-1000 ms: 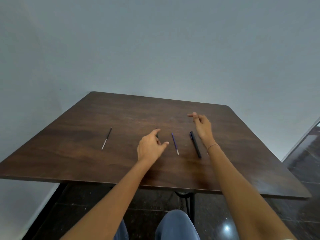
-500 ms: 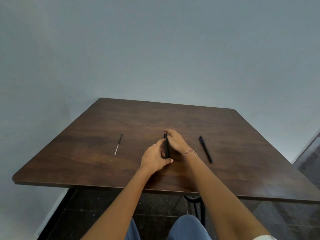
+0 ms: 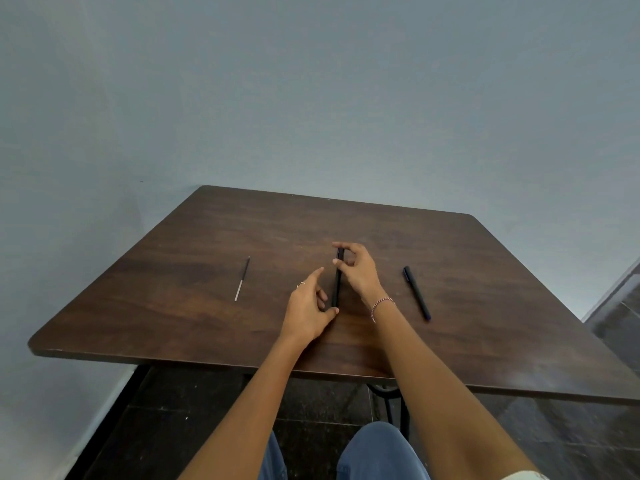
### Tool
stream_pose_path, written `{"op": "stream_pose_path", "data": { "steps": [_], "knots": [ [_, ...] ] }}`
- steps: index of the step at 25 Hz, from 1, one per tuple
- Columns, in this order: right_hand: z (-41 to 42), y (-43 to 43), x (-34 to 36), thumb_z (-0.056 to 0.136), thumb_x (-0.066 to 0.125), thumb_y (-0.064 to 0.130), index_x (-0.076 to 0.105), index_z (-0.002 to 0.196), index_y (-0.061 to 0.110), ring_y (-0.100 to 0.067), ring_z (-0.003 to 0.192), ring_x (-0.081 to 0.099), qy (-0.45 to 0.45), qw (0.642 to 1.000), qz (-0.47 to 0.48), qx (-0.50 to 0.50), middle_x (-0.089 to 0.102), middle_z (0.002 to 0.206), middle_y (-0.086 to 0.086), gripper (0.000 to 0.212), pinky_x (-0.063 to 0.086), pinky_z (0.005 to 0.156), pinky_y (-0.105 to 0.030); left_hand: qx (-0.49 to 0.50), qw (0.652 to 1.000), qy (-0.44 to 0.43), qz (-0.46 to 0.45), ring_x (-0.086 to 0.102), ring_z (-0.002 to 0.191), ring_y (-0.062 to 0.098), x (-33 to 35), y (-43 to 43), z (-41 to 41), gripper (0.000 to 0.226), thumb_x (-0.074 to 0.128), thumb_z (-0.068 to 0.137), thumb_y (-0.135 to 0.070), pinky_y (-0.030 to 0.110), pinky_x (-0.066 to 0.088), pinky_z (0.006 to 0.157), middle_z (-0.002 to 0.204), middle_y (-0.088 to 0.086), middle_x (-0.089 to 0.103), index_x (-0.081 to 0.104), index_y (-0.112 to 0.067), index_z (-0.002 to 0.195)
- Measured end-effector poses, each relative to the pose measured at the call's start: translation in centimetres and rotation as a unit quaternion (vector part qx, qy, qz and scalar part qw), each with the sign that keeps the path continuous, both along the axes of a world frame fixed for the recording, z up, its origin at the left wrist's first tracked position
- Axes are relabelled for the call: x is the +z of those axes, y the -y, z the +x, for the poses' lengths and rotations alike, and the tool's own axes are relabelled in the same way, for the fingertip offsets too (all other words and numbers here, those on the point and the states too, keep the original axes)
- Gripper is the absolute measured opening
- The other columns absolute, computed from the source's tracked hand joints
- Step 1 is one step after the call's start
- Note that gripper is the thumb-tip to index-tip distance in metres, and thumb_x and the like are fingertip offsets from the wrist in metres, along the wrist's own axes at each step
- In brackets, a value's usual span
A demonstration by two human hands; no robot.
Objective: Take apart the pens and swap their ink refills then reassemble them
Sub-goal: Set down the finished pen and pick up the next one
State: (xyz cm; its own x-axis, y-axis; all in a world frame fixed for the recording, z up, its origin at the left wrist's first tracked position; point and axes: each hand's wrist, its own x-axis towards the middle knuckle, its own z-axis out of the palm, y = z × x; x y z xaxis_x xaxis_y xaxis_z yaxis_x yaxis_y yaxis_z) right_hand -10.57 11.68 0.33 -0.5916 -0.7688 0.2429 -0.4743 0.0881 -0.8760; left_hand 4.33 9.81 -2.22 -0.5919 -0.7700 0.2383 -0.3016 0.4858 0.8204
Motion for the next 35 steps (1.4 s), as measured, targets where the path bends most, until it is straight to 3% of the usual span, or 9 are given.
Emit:
{"op": "stream_pose_path", "data": {
  "steps": [3,6,11,17,20,22,26,29,35],
  "knots": [
    [1.2,-0.6,0.3,0.087,0.063,0.002,0.059,0.112,0.037,-0.017,0.101,0.062,0.053,0.994,-0.09,-0.018,0.049,0.13,0.003,0.043,0.054,0.091,-0.03,0.004,0.999,-0.031,0.015,0.057,0.079,0.004,0.1,0.0,0.1,0.071,0.076,0.077,-0.017,0.009,0.041,0.067,0.091,-0.009,0.057,0.041,-0.018,0.139],
    [2.4,-1.3,-0.4,0.088,0.063,0.004,0.054,0.113,0.043,-0.021,0.105,0.061,0.083,0.989,-0.123,-0.014,0.048,0.134,0.006,0.048,0.054,0.091,-0.032,0.004,1.0,-0.022,0.019,0.058,0.076,0.003,0.3,0.0,0.1,0.057,0.07,0.083,-0.026,0.013,0.043,0.07,0.086,-0.01,0.059,0.048,-0.017,0.135],
    [3.8,-2.0,-1.5,0.091,0.061,0.01,0.054,0.123,0.015,-0.015,0.085,0.065,0.277,0.941,-0.194,-0.028,0.065,0.107,0.001,0.033,0.055,0.076,-0.027,0.018,0.999,-0.025,0.017,0.056,0.073,0.001,0.1,0.1,0.1,0.033,0.072,0.081,-0.025,0.006,0.038,0.061,0.079,-0.009,0.063,0.066,-0.02,0.114],
    [4.2,-2.8,-2.1,0.096,0.053,0.022,0.069,0.105,0.015,-0.013,0.083,0.059,0.277,0.949,-0.145,0.022,0.064,0.078,0.0,0.02,0.048,0.08,-0.03,0.028,0.993,-0.106,0.05,0.062,0.07,0.007,-0.1,0.4,0.0,0.005,0.07,0.083,-0.029,0.019,0.051,0.061,0.075,-0.006,0.067,0.067,-0.026,0.083],
    [4.3,-3.3,-1.2,0.098,0.049,0.026,0.07,0.086,0.016,-0.006,0.066,0.058,0.344,0.925,-0.164,0.021,0.065,0.066,0.006,0.026,0.043,0.064,-0.022,0.039,0.971,-0.195,0.13,0.064,0.078,0.011,0.0,0.8,-0.3,0.019,0.052,0.094,-0.036,0.029,0.055,0.061,0.082,-0.003,0.067,0.064,-0.025,0.085],
    [4.4,-3.4,-0.8,0.1,0.043,0.029,0.065,0.081,0.013,-0.005,0.055,0.056,0.364,0.918,-0.157,0.035,0.061,0.06,0.003,0.033,0.042,0.058,-0.022,0.017,0.924,-0.295,0.242,0.064,0.089,0.014,0.2,1.4,-0.8,0.025,0.042,0.099,-0.031,0.028,0.055,0.068,0.093,0.001,0.067,0.064,-0.02,0.095],
    [5.1,-3.5,-0.8,0.103,0.033,0.03,0.054,0.081,0.01,-0.006,0.044,0.035,0.321,0.932,-0.129,0.105,0.039,0.053,0.0,0.036,0.029,0.046,-0.019,-0.058,0.836,-0.368,0.404,0.064,0.099,0.018,1.6,3.1,-2.1,0.036,0.029,0.103,-0.029,0.032,0.052,0.084,0.107,0.009,0.067,0.059,-0.012,0.114],
    [5.2,-3.1,-1.1,0.103,0.032,0.037,0.051,0.084,0.015,-0.004,0.046,0.031,0.269,0.953,-0.099,0.097,0.036,0.057,0.003,0.034,0.024,0.042,-0.016,-0.124,0.815,-0.34,0.452,0.065,0.097,0.019,1.7,4.0,-2.8,0.039,0.03,0.103,-0.03,0.033,0.051,0.085,0.11,0.011,0.067,0.056,-0.007,0.121],
    [5.5,-2.6,-1.8,0.102,0.037,0.032,0.061,0.108,0.023,-0.002,0.05,0.04,0.146,0.987,-0.048,0.055,0.045,0.058,0.008,0.026,0.034,0.043,-0.014,-0.204,0.783,-0.38,0.449,0.063,0.112,0.028,1.0,4.9,-2.4,0.035,0.035,0.101,-0.023,0.029,0.056,0.085,0.116,0.019,0.067,0.056,-0.004,0.122]
  ]
}}
